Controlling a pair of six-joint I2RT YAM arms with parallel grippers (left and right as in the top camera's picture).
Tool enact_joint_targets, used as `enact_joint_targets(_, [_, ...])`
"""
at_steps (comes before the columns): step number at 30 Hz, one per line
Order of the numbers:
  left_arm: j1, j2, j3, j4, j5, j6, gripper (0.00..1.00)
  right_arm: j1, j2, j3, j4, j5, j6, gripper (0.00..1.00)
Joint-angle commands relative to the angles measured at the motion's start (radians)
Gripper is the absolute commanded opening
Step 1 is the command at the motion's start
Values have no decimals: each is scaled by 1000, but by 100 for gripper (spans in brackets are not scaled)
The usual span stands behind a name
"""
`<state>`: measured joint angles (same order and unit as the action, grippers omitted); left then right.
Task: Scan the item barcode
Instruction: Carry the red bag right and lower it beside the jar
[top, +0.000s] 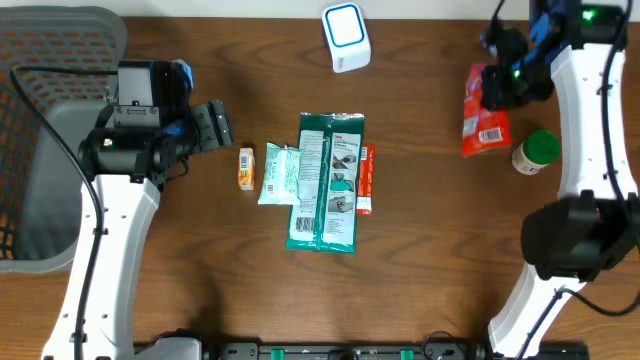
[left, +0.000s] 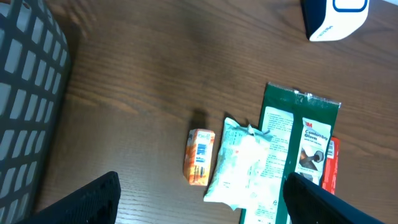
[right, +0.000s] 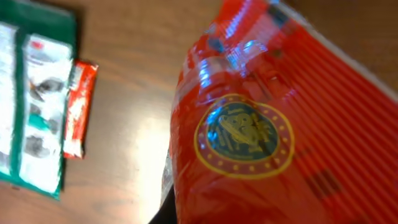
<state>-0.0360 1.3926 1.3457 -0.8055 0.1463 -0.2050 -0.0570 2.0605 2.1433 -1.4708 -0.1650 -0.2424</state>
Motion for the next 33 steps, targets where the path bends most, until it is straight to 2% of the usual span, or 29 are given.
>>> enact_joint_targets(1, [3,3,2,-2,-13,14,84,-14,2,-186,105,-51,-6,1])
enact_joint_targets(7, [3,3,2,-2,-13,14,84,-15,2,-447,345,-29,-69,1])
enact_joint_targets(12, [3,3,2,-2,-13,14,84,-15,3,-539,440,78,-66,3])
enact_joint_targets(15, [3,3,2,-2,-13,14,84,-15,2,-556,455,142,-64,37])
enact_joint_targets(20, [3,3,2,-2,-13,14,84,-13,-6,-519,458,229,20,47])
enact_joint_targets(24, [3,3,2,-2,-13,14,84,-9,-21,-444,434,226,82,61])
enact_joint_targets(30, [3,3,2,-2,-13,14,84,31,-39,-372,375,131,107,61])
enact_joint_targets(31, [3,3,2,-2,-13,14,84,47,-40,-373,355,63,109,55])
enact_joint_targets(33, [3,3,2,-2,-13,14,84,60,-35,-378,326,45,143,44])
